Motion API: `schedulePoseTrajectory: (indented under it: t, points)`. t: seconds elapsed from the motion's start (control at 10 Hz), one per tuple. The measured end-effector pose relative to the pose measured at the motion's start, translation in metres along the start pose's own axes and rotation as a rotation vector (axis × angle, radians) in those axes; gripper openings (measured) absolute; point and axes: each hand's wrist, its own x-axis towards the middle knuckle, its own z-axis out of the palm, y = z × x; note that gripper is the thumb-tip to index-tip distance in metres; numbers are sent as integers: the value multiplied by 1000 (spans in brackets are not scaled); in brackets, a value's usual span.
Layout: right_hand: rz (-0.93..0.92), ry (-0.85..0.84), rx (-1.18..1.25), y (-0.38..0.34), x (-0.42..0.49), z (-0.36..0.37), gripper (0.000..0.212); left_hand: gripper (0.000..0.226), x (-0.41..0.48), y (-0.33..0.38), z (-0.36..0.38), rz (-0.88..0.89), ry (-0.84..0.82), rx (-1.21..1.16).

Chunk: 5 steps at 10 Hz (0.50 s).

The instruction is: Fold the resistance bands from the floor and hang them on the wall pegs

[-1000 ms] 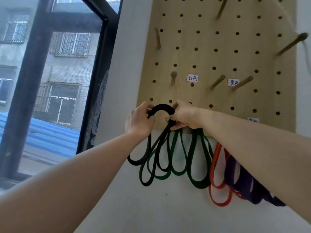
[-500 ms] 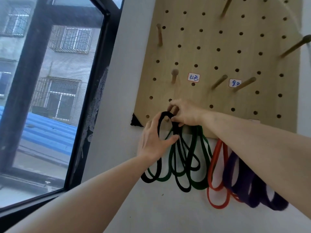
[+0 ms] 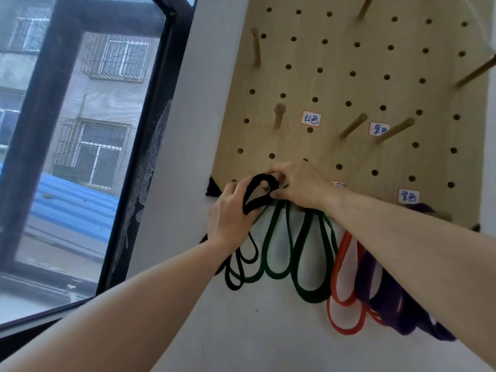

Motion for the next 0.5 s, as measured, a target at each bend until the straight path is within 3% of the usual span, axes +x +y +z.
schedulePoseTrajectory:
  t: [0.1,0.2,0.4,0.5]
  points:
    - [62,102,-74,6,2,14,44,57,12,-4,-1,76,14,109]
    - [105,119,-145,10,7,21,47,63,16,-12,5,81,-58,84]
    - [124,20,-38,10,4,14,59,98,-2,-22,10,33,-252,-121]
    - [122,-42,38,6,-4,11,66,99,-11,-26,5,12,-289,-46]
